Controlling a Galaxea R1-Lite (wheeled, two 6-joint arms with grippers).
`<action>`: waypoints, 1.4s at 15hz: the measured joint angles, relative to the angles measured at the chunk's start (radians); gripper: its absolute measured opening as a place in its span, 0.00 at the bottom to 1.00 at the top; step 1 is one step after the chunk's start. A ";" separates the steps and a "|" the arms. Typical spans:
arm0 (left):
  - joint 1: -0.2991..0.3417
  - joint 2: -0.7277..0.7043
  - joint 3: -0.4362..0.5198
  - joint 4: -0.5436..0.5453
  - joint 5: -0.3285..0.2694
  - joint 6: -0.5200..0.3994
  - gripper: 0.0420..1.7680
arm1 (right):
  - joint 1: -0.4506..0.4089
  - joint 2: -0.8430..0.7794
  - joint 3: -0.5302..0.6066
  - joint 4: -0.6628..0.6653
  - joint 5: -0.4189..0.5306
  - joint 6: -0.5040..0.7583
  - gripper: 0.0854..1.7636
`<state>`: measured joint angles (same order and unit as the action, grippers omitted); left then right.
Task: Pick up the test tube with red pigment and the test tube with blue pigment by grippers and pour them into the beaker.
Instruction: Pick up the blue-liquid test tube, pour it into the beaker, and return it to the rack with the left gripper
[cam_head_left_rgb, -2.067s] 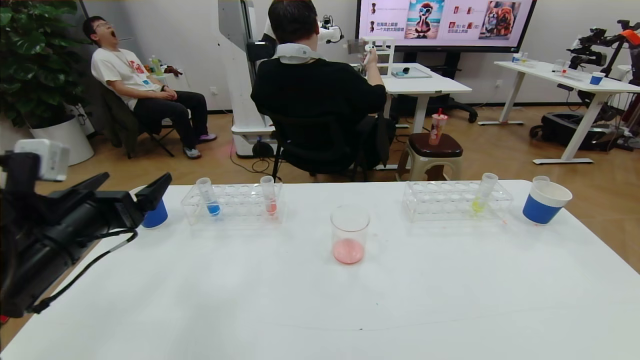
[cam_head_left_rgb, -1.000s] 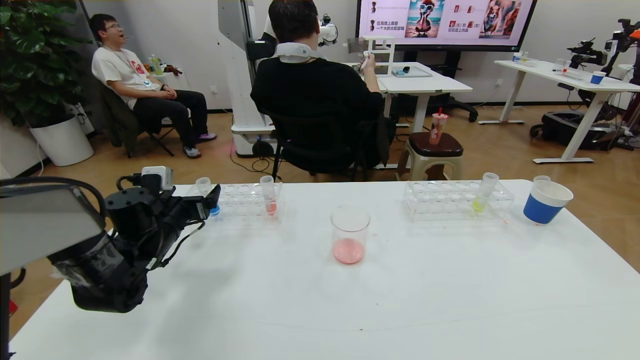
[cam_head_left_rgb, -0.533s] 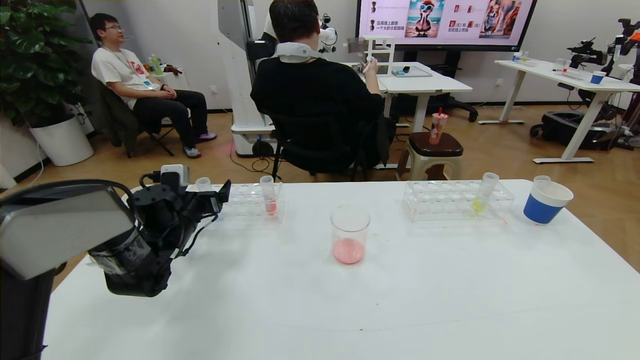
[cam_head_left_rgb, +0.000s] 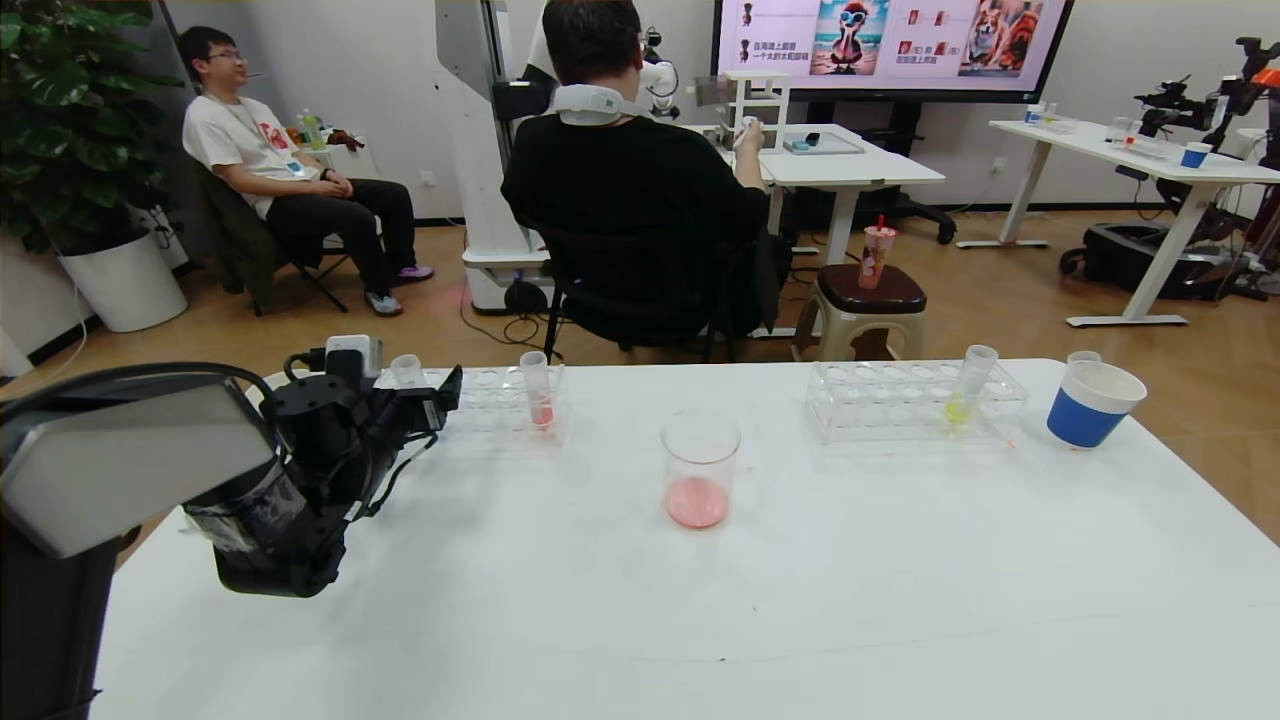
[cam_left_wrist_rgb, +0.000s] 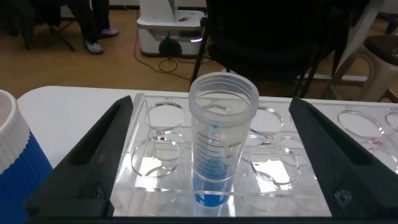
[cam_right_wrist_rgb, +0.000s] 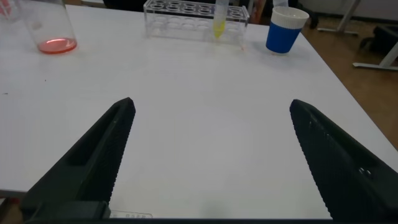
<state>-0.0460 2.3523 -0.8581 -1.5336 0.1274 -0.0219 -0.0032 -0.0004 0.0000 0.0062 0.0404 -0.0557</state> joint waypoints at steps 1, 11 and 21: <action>-0.001 0.000 0.000 -0.001 0.003 -0.002 0.99 | 0.000 0.000 0.000 0.000 0.000 0.000 0.98; -0.006 0.000 -0.004 -0.001 0.010 -0.009 0.99 | 0.000 0.000 0.000 0.000 0.000 0.000 0.98; 0.001 0.020 -0.037 0.000 0.064 -0.027 0.88 | 0.000 0.000 0.000 0.000 0.000 0.000 0.98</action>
<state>-0.0451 2.3726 -0.8951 -1.5340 0.1919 -0.0489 -0.0032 -0.0004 0.0000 0.0062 0.0404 -0.0562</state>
